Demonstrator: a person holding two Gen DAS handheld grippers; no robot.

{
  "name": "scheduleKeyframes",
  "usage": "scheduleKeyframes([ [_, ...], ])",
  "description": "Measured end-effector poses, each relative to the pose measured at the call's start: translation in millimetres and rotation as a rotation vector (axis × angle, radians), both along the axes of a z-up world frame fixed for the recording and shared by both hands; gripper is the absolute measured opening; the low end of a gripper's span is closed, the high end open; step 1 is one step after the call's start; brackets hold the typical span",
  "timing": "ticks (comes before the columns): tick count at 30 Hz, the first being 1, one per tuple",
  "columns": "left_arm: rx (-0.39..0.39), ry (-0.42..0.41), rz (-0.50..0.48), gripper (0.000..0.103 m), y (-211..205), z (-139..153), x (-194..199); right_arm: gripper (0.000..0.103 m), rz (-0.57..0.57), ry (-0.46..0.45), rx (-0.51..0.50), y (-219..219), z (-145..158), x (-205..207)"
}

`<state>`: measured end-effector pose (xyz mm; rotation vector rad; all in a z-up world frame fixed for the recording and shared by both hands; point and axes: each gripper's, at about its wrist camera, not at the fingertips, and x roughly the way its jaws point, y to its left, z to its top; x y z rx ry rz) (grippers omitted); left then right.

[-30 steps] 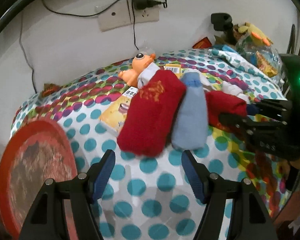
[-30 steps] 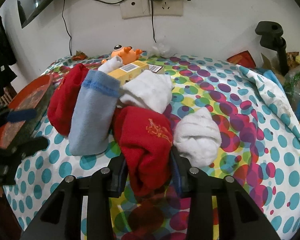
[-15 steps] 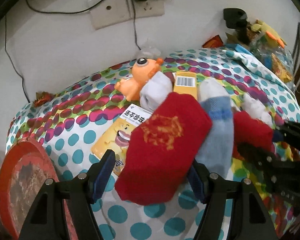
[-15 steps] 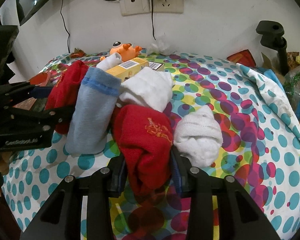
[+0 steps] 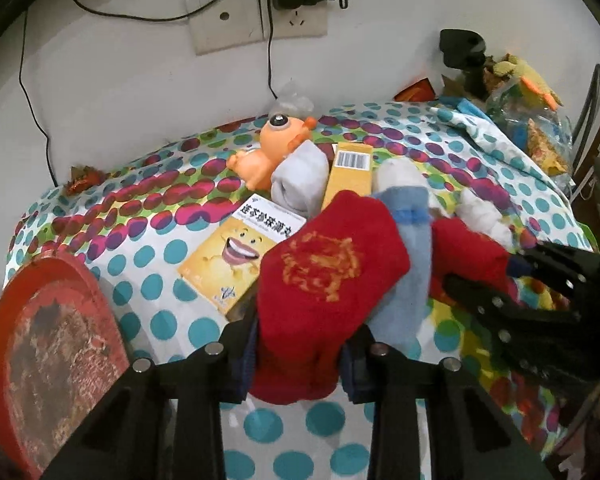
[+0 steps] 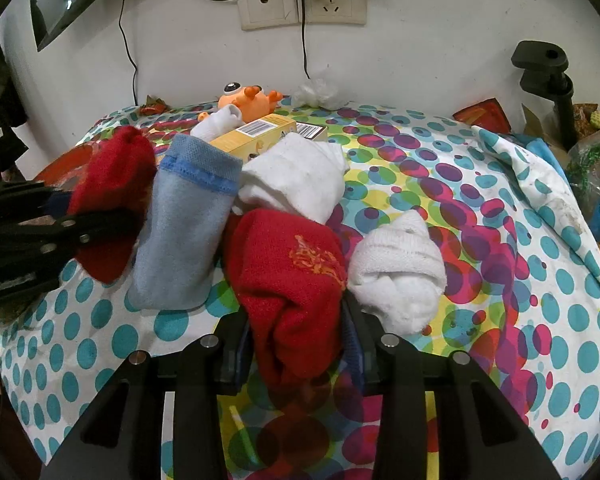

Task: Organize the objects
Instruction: 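Grasp the red sock with the left gripper and lift it, then carry the red sock over the red tray and open the left gripper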

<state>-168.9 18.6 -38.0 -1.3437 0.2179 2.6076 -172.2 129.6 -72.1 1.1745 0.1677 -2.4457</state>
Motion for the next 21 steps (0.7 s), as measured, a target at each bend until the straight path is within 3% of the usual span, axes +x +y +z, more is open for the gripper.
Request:
scheduleKeyframes([
  [12,0.002,0.002,0.059,0.033,-31.9,21.1,36.9,0.036,0.023,0.002,0.009,0.8,1.1,0.2],
  [21,-0.027,0.013,0.200,0.033,-101.7,38.0,59.1,0.036,0.023,0.012,0.035,-3.1,0.4,1.9],
])
